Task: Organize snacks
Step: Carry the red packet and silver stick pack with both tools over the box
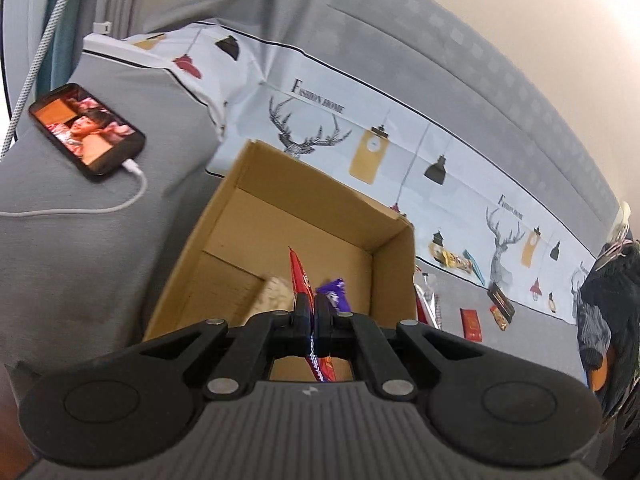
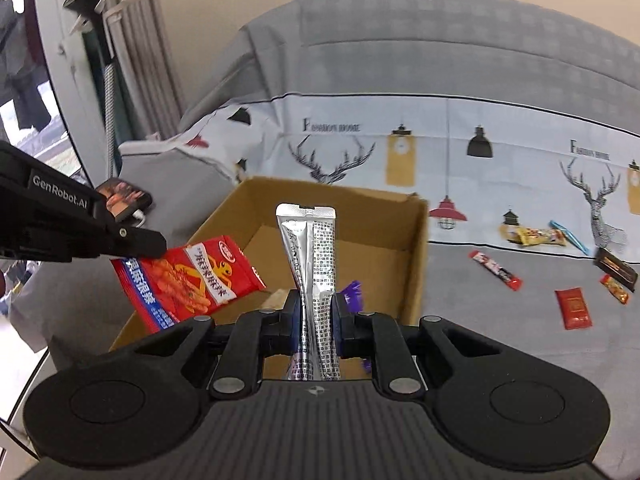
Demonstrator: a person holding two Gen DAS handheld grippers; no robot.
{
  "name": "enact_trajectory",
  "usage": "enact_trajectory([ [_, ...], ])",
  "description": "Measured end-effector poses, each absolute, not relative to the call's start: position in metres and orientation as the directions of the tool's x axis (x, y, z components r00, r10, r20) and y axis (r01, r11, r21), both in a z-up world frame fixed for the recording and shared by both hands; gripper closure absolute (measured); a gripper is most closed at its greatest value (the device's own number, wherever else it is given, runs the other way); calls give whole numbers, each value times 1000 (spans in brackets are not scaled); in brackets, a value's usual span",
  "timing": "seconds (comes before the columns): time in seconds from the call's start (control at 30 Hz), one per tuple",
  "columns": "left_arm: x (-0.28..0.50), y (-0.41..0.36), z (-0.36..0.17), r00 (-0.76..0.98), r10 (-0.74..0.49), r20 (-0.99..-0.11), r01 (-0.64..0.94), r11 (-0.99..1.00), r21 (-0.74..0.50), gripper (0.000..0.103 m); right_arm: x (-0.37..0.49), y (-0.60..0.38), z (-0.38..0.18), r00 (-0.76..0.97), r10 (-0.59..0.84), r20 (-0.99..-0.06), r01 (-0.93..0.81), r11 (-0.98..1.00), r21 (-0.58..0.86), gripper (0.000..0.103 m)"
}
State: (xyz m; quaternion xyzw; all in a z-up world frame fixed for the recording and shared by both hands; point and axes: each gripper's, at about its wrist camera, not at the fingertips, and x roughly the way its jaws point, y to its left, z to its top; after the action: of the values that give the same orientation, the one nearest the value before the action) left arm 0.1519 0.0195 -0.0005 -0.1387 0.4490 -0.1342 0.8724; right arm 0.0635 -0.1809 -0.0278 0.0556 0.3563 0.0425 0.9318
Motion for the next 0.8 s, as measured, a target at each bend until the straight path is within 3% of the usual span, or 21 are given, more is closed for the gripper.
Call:
enact_trajectory([
  [0.8,186,29,-39,527,-332,-782,113,940,-322,102,101,-163,-62,680,119,-723,-43,991,123,87],
])
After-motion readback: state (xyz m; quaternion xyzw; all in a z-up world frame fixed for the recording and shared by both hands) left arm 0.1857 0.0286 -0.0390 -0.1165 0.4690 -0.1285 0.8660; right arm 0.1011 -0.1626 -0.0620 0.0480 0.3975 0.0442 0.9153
